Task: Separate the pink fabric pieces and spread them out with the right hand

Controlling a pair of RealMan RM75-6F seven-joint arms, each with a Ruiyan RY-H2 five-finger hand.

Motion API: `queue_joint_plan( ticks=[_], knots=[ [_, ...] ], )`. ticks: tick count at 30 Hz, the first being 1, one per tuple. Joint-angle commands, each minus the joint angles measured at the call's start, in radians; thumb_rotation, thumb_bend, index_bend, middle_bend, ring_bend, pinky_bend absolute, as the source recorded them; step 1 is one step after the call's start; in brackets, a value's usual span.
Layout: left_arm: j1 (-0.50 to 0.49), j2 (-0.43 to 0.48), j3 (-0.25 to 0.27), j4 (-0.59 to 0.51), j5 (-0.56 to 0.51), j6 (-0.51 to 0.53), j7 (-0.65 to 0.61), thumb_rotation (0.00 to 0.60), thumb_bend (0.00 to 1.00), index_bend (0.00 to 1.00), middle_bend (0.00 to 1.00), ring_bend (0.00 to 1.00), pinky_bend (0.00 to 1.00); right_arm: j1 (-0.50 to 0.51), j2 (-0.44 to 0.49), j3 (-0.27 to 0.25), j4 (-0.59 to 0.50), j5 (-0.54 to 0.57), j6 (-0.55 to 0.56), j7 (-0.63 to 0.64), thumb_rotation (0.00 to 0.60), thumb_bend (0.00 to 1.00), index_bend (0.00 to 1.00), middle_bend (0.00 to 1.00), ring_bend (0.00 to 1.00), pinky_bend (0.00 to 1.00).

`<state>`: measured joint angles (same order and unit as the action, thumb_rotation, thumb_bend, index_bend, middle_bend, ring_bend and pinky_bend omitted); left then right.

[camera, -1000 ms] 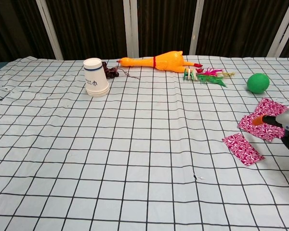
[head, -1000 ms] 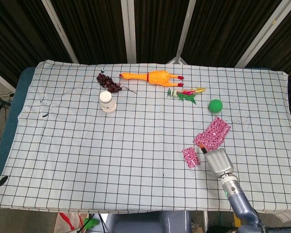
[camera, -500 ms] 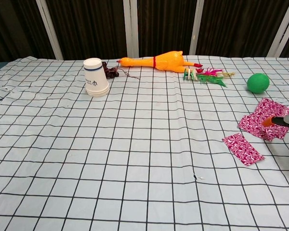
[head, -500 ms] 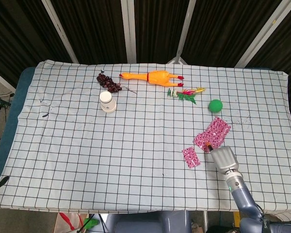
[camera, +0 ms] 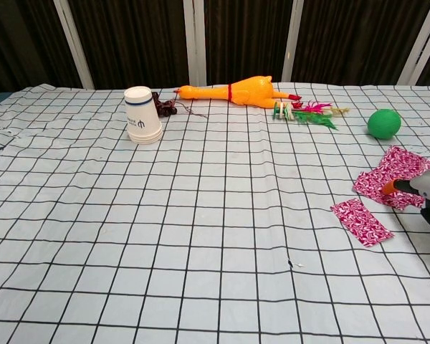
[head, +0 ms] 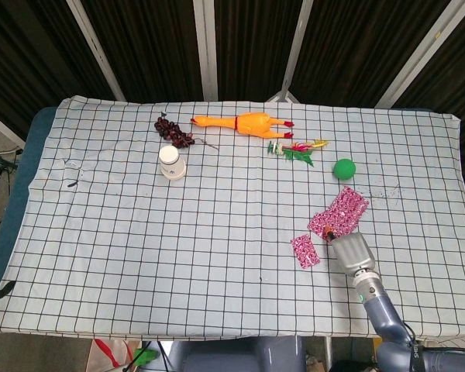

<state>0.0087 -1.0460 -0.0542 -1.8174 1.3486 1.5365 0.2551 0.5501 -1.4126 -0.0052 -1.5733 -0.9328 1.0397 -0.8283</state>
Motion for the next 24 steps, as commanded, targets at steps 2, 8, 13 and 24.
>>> queue_joint_plan(
  ticks=[2,8,13,24],
  knots=[
    [-0.001,-0.001,0.000,0.000,-0.002,-0.001,0.002,0.600,0.20,0.10,0.03,0.05,0.17,0.009,-0.011,0.000,0.008,0.011,-0.006,-0.008,0.600,0.73,0.16,0.81,0.82,0.64],
    [-0.002,-0.002,-0.001,0.000,-0.005,-0.001,0.004,0.600,0.20,0.10,0.03,0.05,0.17,0.025,-0.024,0.008,0.008,0.017,-0.004,-0.016,0.600,0.73,0.16,0.81,0.82,0.64],
    [-0.004,-0.003,-0.001,0.000,-0.008,-0.004,0.008,0.600,0.20,0.10,0.03,0.05,0.17,0.041,-0.039,0.017,0.009,0.028,-0.007,-0.025,0.600,0.73,0.16,0.81,0.82,0.64],
    [-0.004,0.000,-0.003,0.001,-0.010,-0.004,-0.002,0.600,0.20,0.10,0.03,0.05,0.17,0.101,-0.105,0.037,0.031,0.086,-0.029,-0.081,0.600,0.73,0.16,0.81,0.82,0.64]
  ],
)
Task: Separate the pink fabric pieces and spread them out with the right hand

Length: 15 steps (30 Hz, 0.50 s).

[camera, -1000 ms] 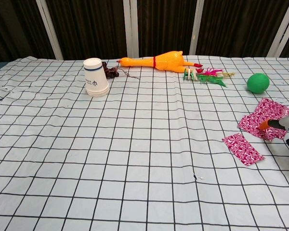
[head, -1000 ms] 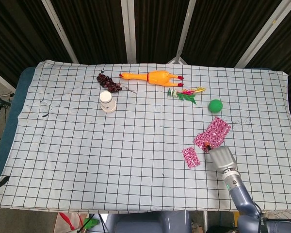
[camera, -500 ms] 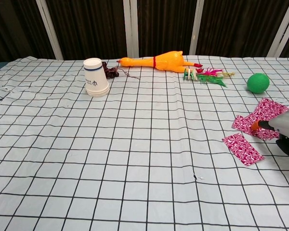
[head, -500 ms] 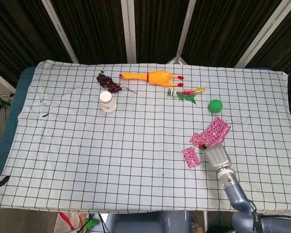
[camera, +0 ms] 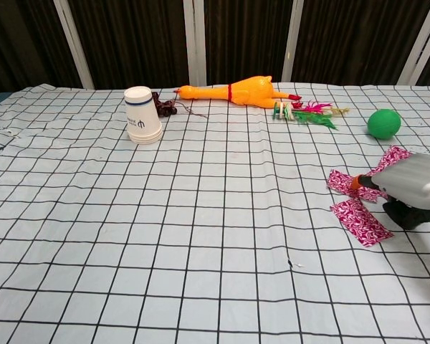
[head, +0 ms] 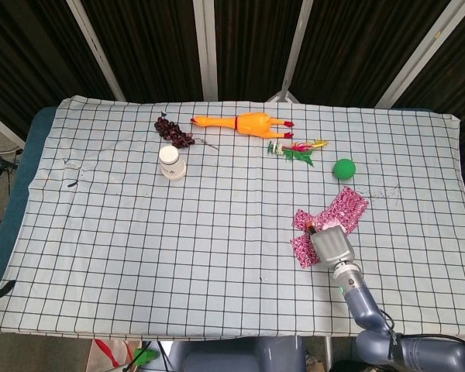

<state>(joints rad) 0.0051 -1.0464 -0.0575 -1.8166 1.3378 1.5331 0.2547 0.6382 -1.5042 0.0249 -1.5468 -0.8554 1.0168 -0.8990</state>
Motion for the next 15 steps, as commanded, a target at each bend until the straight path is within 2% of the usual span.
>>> queue_joint_plan(
  ticks=[1,15],
  knots=[
    [0.000,0.001,0.001,0.001,0.001,-0.001,-0.003,0.600,0.20,0.10,0.03,0.05,0.17,0.021,-0.022,0.011,0.007,0.015,-0.007,-0.017,0.600,0.73,0.16,0.81,0.82,0.64],
    [-0.003,0.003,0.001,0.003,0.002,-0.005,-0.007,0.600,0.20,0.10,0.03,0.05,0.17,0.097,-0.087,0.046,0.023,0.103,-0.003,-0.074,0.600,0.73,0.16,0.81,0.82,0.64]
  ],
)
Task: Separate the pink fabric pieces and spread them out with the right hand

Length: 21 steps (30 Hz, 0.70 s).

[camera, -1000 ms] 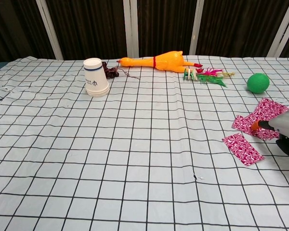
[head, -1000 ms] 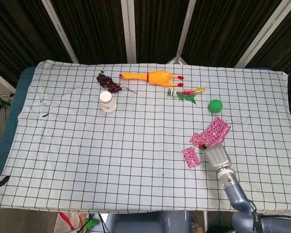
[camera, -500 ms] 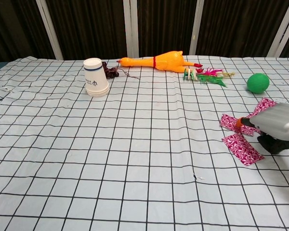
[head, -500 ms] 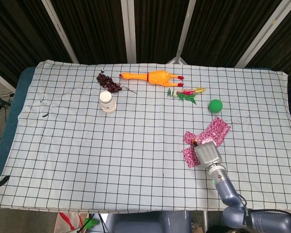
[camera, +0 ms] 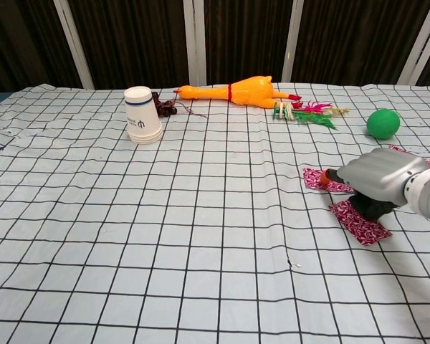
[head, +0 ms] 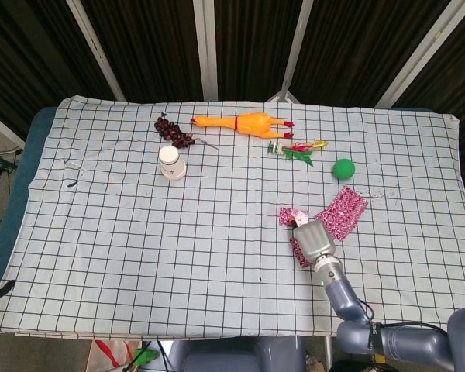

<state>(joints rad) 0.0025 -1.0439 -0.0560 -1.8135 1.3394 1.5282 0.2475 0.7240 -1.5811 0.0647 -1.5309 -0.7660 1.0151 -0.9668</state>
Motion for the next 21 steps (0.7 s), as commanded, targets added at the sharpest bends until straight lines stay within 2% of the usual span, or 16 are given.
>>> queue_joint_plan(
  ticks=[1,13,21],
  knots=[
    [0.000,0.000,0.000,0.000,0.001,0.000,0.000,0.600,0.20,0.10,0.03,0.05,0.17,0.017,-0.014,0.009,0.010,0.019,-0.001,-0.009,0.600,0.73,0.16,0.81,0.82,0.64],
    [-0.002,0.002,-0.001,0.002,-0.004,-0.003,-0.006,0.600,0.20,0.10,0.03,0.05,0.17,0.076,-0.048,0.035,0.029,0.085,0.003,-0.036,0.600,0.73,0.16,0.81,0.82,0.64],
    [-0.002,0.006,0.000,0.003,-0.002,-0.005,-0.015,0.600,0.20,0.10,0.03,0.05,0.17,0.073,0.012,0.048,-0.049,0.059,0.074,-0.012,0.600,0.73,0.16,0.81,0.82,0.64]
  ],
)
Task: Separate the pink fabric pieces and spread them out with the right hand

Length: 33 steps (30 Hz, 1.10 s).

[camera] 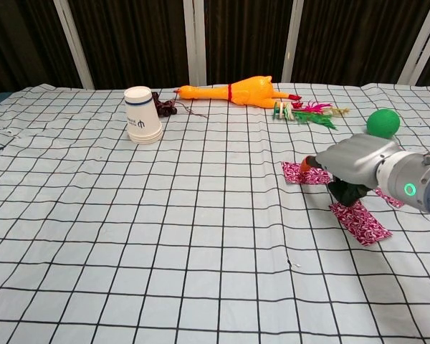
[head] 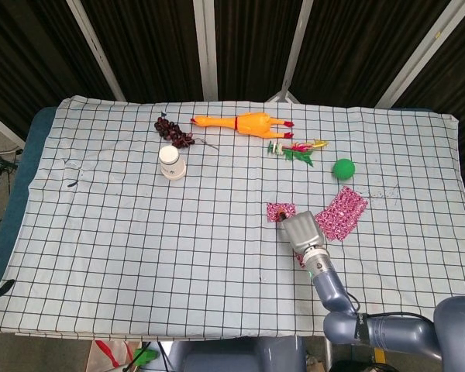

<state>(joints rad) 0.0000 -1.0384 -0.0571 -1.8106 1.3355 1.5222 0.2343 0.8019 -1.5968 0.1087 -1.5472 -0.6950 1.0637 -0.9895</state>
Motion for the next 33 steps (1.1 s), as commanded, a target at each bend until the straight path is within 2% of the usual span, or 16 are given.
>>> queue_joint_plan(
  ticks=[1,7,9,13,16,20,25,29,33],
  knots=[
    [0.001,0.001,0.001,-0.001,0.003,0.002,-0.003,0.600,0.20,0.10,0.03,0.05,0.17,-0.007,0.038,0.003,-0.046,-0.016,0.033,0.013,0.600,0.73,0.16,0.81,0.82,0.64],
    [0.000,-0.001,0.001,0.001,0.003,0.002,0.000,0.600,0.20,0.10,0.03,0.05,0.17,-0.052,0.137,-0.030,-0.185,-0.073,0.098,0.048,0.600,0.73,0.14,0.79,0.79,0.64],
    [-0.003,-0.003,0.001,0.000,-0.002,-0.005,0.008,0.600,0.20,0.10,0.03,0.05,0.17,-0.085,0.196,-0.052,-0.263,-0.102,0.128,0.079,0.600,0.73,0.11,0.71,0.73,0.62],
    [-0.007,-0.007,0.006,-0.004,0.003,-0.011,0.022,0.600,0.20,0.10,0.03,0.05,0.17,-0.169,0.326,-0.114,-0.402,-0.188,0.191,0.163,0.600,0.72,0.04,0.44,0.52,0.49],
    [-0.004,-0.008,0.011,-0.008,0.016,-0.004,0.021,0.600,0.20,0.10,0.03,0.05,0.17,-0.291,0.426,-0.190,-0.471,-0.338,0.283,0.321,0.600,0.68,0.02,0.28,0.38,0.39],
    [-0.003,-0.005,0.013,-0.007,0.019,-0.004,0.014,0.600,0.20,0.10,0.03,0.05,0.17,-0.412,0.462,-0.266,-0.415,-0.560,0.393,0.494,0.600,0.61,0.00,0.16,0.25,0.29],
    [-0.001,0.000,0.016,-0.006,0.026,-0.003,0.002,0.600,0.20,0.10,0.03,0.05,0.17,-0.536,0.436,-0.309,-0.265,-0.773,0.551,0.661,0.600,0.59,0.00,0.12,0.19,0.26],
    [0.002,0.005,0.017,-0.005,0.029,-0.001,-0.011,0.600,0.20,0.10,0.03,0.05,0.17,-0.593,0.433,-0.317,-0.186,-0.839,0.607,0.715,0.600,0.59,0.00,0.11,0.18,0.24],
    [0.005,0.010,0.017,-0.005,0.033,0.004,-0.022,0.600,0.20,0.10,0.03,0.05,0.17,-0.618,0.444,-0.300,-0.175,-0.843,0.619,0.707,0.600,0.59,0.00,0.09,0.16,0.22]
  ],
)
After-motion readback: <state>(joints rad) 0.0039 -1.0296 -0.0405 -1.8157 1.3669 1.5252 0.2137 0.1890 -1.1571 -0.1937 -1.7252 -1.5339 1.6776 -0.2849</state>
